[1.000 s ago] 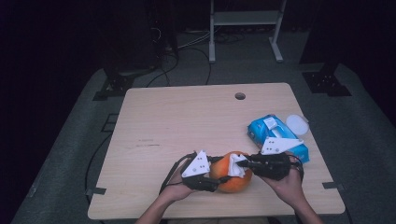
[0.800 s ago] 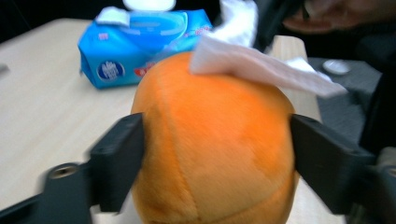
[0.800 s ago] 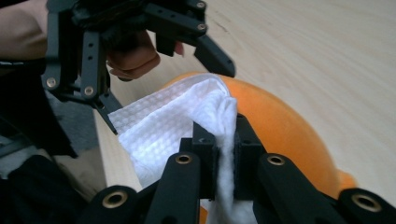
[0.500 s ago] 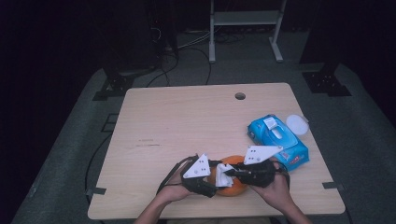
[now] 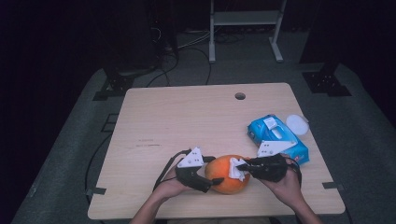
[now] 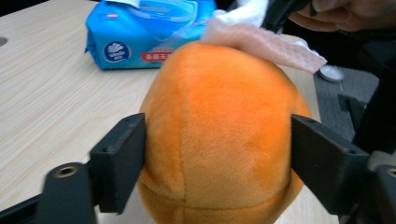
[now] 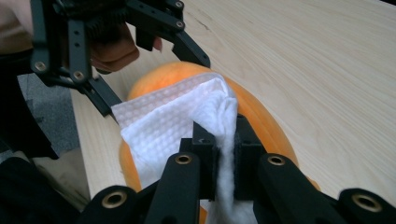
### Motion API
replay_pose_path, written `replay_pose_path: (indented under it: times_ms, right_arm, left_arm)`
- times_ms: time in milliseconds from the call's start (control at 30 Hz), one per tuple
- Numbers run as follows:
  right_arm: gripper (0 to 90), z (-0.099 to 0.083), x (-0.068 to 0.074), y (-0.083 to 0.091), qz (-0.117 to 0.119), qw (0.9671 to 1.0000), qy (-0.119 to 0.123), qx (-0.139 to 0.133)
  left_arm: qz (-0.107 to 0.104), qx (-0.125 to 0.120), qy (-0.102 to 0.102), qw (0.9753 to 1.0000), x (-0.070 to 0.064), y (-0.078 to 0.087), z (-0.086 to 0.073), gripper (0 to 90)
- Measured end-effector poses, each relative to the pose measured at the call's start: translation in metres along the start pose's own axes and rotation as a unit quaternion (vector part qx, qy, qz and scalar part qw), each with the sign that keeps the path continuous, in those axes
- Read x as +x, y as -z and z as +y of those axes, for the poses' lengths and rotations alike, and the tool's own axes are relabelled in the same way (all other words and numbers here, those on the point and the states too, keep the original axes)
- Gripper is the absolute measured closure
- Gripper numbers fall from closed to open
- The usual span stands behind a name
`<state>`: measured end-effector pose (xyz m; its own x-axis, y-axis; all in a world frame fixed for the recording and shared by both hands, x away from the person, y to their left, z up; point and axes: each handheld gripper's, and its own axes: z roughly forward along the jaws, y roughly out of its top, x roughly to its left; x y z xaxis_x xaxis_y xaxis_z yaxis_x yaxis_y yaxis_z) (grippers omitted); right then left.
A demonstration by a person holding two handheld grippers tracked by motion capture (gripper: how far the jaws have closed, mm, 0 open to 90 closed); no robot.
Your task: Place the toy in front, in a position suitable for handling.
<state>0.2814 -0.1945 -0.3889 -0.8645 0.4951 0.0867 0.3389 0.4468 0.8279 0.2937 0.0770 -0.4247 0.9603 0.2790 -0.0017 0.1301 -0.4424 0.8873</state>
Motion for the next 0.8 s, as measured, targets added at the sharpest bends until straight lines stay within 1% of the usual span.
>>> replay_pose_path:
  times_ms: [33,67,100,133,167,200,267,333,367,400,467,500,533,567,633,667,733,767,800]
  right_arm:
    - [82.0,0.002,0.003,-0.001,0.003,1.0,0.001,-0.003]
    - [82.0,0.004,0.006,-0.002,0.011,0.9999,0.005,-0.007]
    - [82.0,0.004,0.006,-0.002,0.011,0.9999,0.005,-0.007]
    - [82.0,0.007,0.01,-0.003,0.021,0.9997,0.009,-0.011]
    - [82.1,0.014,0.019,-0.008,0.022,0.9991,0.036,-0.009]
    - [82.0,0.016,0.021,-0.009,0.015,0.9988,0.047,-0.007]
    - [82.0,0.017,0.019,-0.008,0.007,0.9988,0.047,-0.009]
    - [81.9,0.013,0.011,-0.004,-0.013,0.9992,0.038,-0.007]
    - [81.9,0.013,0.011,-0.004,-0.013,0.9992,0.038,-0.007]
    - [81.9,0.006,0.0,0.001,-0.019,0.9996,0.018,-0.01]
    - [81.9,-0.002,-0.008,0.004,-0.026,0.9996,0.004,-0.007]
    - [81.9,-0.005,-0.011,0.006,-0.024,0.9997,-0.007,-0.007]
    - [81.9,-0.007,-0.013,0.007,-0.023,0.9996,-0.011,-0.008]
    - [81.9,-0.008,-0.012,0.007,-0.023,0.9997,-0.01,-0.007]
    - [81.9,-0.007,-0.01,0.006,-0.024,0.9997,-0.01,-0.006]
    - [81.9,-0.007,-0.009,0.005,-0.023,0.9997,-0.007,-0.004]
    - [81.9,-0.006,-0.008,0.004,-0.02,0.9998,-0.006,-0.002]
    - [81.9,-0.005,-0.007,0.004,-0.019,0.9998,-0.006,-0.001]
    - [81.9,-0.002,-0.005,0.003,-0.015,0.9999,-0.005,-0.004]
  left_arm:
    - [-0.001,-0.002,-0.009,1.0,-0.001,0.0,0.001,25.7]
    - [0.0,-0.001,-0.022,0.9998,-0.002,-0.001,0.001,26.7]
    - [0.0,-0.001,-0.022,0.9998,-0.002,-0.001,0.001,27.9]
    - [0.0,-0.001,-0.037,0.9993,-0.005,-0.002,0.002,27.9]
    - [0.0,0.001,-0.047,0.9989,-0.007,-0.002,0.003,29.1]
    - [0.002,0.004,-0.052,0.9986,-0.007,-0.001,0.003,29.2]
    - [-0.002,-0.001,-0.047,0.9989,-0.005,0.0,0.001,30.0]
    - [-0.005,-0.005,-0.04,0.9992,-0.003,0.0,-0.001,29.9]
    - [-0.005,-0.005,-0.04,0.9992,-0.003,0.0,-0.001,29.7]
    - [-0.005,-0.003,-0.037,0.9993,-0.001,0.001,-0.002,29.5]
    - [-0.004,0.0,-0.032,0.9995,0.001,0.002,-0.002,28.7]
    - [-0.004,0.0,-0.032,0.9995,0.001,0.002,-0.002,27.8]
    - [-0.003,0.001,-0.026,0.9997,0.002,0.002,-0.002,26.0]
    - [-0.002,0.003,-0.014,0.9999,0.004,0.003,-0.001,23.3]
    - [-0.006,0.009,-0.01,0.9999,0.002,0.003,0.002,18.3]
    - [-0.01,0.009,-0.008,0.9999,0.001,0.002,0.003,18.3]
    - [-0.011,0.01,-0.011,0.9998,0.0,0.001,0.002,23.6]
    - [-0.01,0.01,-0.017,0.9998,-0.001,0.001,0.002,23.6]
    - [-0.008,0.011,-0.027,0.9996,-0.003,0.001,0.003,27.1]
